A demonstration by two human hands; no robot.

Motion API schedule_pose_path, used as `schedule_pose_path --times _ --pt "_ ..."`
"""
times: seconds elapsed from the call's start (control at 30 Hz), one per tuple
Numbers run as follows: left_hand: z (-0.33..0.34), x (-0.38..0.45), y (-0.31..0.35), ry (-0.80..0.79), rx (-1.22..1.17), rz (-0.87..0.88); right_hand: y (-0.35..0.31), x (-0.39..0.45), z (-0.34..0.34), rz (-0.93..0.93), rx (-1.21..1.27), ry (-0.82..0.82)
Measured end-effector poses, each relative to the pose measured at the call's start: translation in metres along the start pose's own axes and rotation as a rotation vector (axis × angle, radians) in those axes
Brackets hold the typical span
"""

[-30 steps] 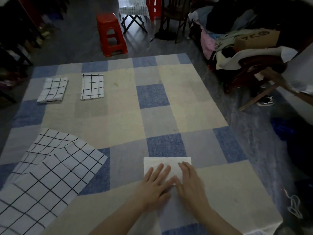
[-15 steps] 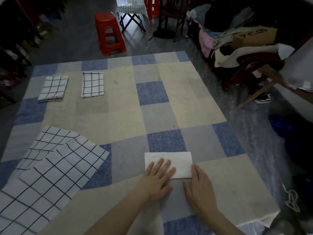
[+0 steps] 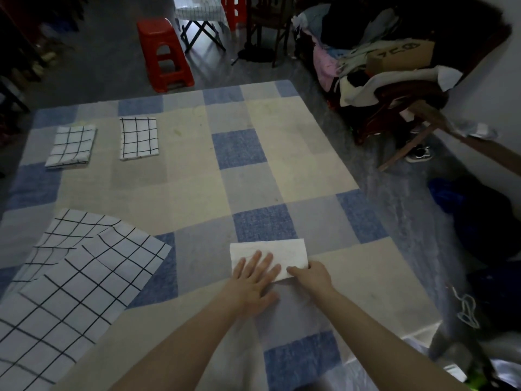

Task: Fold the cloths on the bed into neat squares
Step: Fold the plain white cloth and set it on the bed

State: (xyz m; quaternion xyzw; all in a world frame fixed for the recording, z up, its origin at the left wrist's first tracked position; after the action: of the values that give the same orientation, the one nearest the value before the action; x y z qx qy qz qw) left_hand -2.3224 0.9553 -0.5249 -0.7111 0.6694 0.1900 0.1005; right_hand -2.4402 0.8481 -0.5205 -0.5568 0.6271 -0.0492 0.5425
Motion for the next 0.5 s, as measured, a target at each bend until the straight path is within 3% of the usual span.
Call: schedule_pose_path --times 0.13,0.27,0.33,0.5 --pt "-0.003 -0.001 -0.001 0.019 -0.074 -0.015 -0.017 -0.005 -0.001 -0.137 -0.04 0.044" --pt "-0.009 -0.034 -0.017 0.316 -0.446 -0.241 -0.033 -0.014 -0.006 -0.297 -0.034 -0.003" --pt "-0.01 -0.053 -0.025 0.419 -0.537 -0.355 -0.037 -0.014 -0.008 -0.32 0.005 -0.079" --pt "-0.061 -0.034 -0.046 0.422 -0.934 -0.502 -0.085 -0.021 -0.005 -0.439 0.056 -0.367"
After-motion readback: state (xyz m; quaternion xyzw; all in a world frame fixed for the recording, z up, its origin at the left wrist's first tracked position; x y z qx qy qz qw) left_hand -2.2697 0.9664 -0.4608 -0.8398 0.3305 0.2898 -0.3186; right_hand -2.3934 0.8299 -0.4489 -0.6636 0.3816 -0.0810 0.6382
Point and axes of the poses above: each hand's wrist, its own x-axis towards the middle knuckle, its own z-axis out of the palm, y = z × x, the point moved 10 cm from there along x, towards the middle knuckle, and after that the axes turned 10 degrees about x, right-handed, at the moved point
